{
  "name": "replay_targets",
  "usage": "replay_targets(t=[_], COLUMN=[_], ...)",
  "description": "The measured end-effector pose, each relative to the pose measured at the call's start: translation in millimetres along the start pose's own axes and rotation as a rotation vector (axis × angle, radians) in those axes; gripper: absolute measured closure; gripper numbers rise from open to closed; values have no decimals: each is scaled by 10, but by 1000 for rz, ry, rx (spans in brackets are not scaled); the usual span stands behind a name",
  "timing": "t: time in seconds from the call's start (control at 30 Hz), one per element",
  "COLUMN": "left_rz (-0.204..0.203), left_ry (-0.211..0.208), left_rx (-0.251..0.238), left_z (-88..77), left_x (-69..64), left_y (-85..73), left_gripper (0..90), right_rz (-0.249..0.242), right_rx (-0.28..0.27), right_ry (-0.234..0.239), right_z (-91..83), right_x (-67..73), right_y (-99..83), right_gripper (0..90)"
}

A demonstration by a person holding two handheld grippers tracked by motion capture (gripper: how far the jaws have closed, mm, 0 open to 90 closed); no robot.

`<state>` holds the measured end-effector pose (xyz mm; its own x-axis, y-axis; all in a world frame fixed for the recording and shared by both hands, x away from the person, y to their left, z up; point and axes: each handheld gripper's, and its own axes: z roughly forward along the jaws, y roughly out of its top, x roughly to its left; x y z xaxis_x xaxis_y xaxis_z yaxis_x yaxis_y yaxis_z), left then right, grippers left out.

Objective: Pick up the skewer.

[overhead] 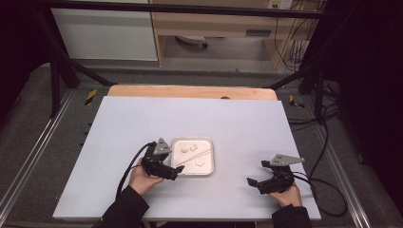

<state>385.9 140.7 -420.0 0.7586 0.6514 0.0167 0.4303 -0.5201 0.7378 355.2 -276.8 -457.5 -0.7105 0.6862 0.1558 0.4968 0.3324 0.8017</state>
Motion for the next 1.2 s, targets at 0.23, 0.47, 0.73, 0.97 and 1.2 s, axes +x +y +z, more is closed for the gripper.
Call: replay_targets(t=[0.23,0.47,0.73,0.97,1.2], left_rz=[16,33,43,31,52], left_ry=[4,7,11,-10,-24], left_rx=[27,48,83,96,114], left_z=[140,244,380,423,465], left_x=[-50,-70,-87,-74,-85], left_y=[93,133,177,171,159], left_gripper=[159,297,415,548,648], right_rz=[1,5,0,-2,0], right_rx=[2,9,10,9,11], right_ry=[2,6,6,8,8], right_z=[2,7,8,11,12], right_x=[2,4,1,0,1], right_y=[-1,-1,-2,-2,-2], right_gripper=[7,7,7,7,7])
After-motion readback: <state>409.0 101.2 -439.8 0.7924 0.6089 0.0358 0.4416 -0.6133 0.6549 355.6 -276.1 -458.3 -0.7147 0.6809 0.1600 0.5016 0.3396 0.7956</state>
